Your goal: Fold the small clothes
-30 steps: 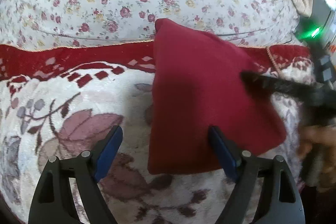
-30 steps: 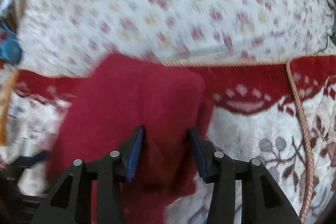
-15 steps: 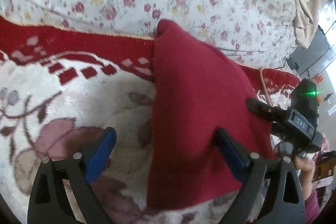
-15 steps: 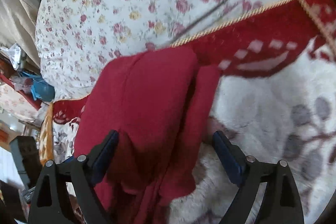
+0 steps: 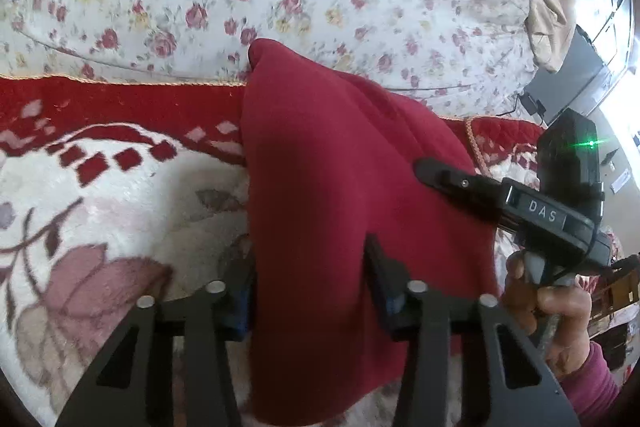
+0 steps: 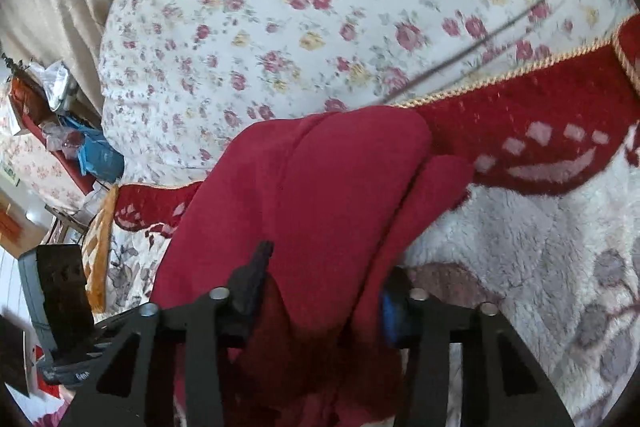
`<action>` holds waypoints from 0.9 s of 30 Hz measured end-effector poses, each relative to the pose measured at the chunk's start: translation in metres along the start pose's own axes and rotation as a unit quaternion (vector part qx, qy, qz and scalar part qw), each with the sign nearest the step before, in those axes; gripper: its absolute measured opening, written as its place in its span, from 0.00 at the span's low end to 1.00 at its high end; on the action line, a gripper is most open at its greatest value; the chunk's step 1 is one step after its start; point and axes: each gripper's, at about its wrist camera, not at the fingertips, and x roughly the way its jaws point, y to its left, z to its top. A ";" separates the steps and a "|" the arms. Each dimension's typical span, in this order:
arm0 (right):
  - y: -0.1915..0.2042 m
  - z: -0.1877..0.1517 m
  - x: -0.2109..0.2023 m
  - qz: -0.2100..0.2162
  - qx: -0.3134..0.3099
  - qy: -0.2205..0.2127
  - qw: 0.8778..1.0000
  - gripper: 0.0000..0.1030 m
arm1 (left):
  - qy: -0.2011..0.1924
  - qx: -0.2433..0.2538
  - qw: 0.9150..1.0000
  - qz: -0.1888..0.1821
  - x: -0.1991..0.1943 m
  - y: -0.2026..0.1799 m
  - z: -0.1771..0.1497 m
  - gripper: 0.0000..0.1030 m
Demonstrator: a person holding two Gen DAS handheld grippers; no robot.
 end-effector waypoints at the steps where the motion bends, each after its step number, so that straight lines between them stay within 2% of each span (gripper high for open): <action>1: 0.005 -0.002 -0.007 0.016 0.006 0.002 1.000 0.42 | -0.002 -0.008 1.000 -0.008 -0.014 -0.001 -0.003 0.41; 3: 0.021 -0.009 -0.019 0.039 -0.002 0.013 0.999 0.42 | -0.007 -0.005 1.000 -0.010 -0.036 -0.003 -0.011 0.41; 6: 0.047 -0.024 -0.032 0.052 -0.029 0.038 0.997 0.42 | -0.014 0.008 1.000 0.012 -0.079 -0.010 -0.033 0.41; 8: 0.056 -0.038 -0.032 0.054 -0.035 0.058 0.996 0.45 | -0.013 0.010 1.000 0.024 -0.093 -0.010 -0.052 0.42; 10: 0.060 -0.056 -0.025 0.024 -0.044 0.089 0.995 0.50 | 0.010 0.002 0.999 0.041 -0.092 -0.008 -0.077 0.46; 12: 0.063 -0.072 -0.024 -0.035 -0.058 0.104 0.992 0.61 | 0.043 -0.011 0.998 0.052 -0.080 0.001 -0.098 0.49; 13: 0.065 -0.076 -0.030 -0.045 -0.064 0.095 0.992 0.63 | 0.046 -0.015 0.997 0.062 -0.079 0.006 -0.104 0.55; 14: 0.069 -0.078 -0.039 -0.050 -0.070 0.084 0.993 0.64 | 0.042 -0.016 0.997 0.069 -0.081 0.008 -0.107 0.66; 17: 0.094 -0.089 -0.079 -0.073 -0.112 0.033 0.990 0.64 | -0.006 -0.016 0.994 0.106 -0.104 0.009 -0.102 0.76; 19: 0.115 -0.096 -0.093 -0.074 -0.147 0.020 0.986 0.64 | -0.043 -0.022 0.992 0.119 -0.117 0.010 -0.091 0.84; 20: 0.125 -0.098 -0.096 -0.076 -0.164 0.019 0.983 0.62 | -0.051 -0.023 0.991 0.119 -0.119 0.010 -0.087 0.88; 22: 0.148 -0.111 -0.095 -0.082 -0.219 0.023 0.972 0.57 | -0.057 -0.023 0.990 0.125 -0.115 0.009 -0.078 0.88; 24: 0.156 -0.123 -0.085 -0.089 -0.249 0.037 0.964 0.51 | -0.056 -0.019 0.988 0.145 -0.102 0.007 -0.075 0.88; 25: 0.157 -0.126 -0.077 -0.099 -0.256 0.046 0.960 0.50 | -0.056 -0.011 0.987 0.152 -0.095 0.007 -0.078 0.88; 27: 0.145 -0.135 -0.057 -0.154 -0.262 0.059 0.951 0.43 | -0.058 0.002 0.985 0.160 -0.086 0.009 -0.085 0.88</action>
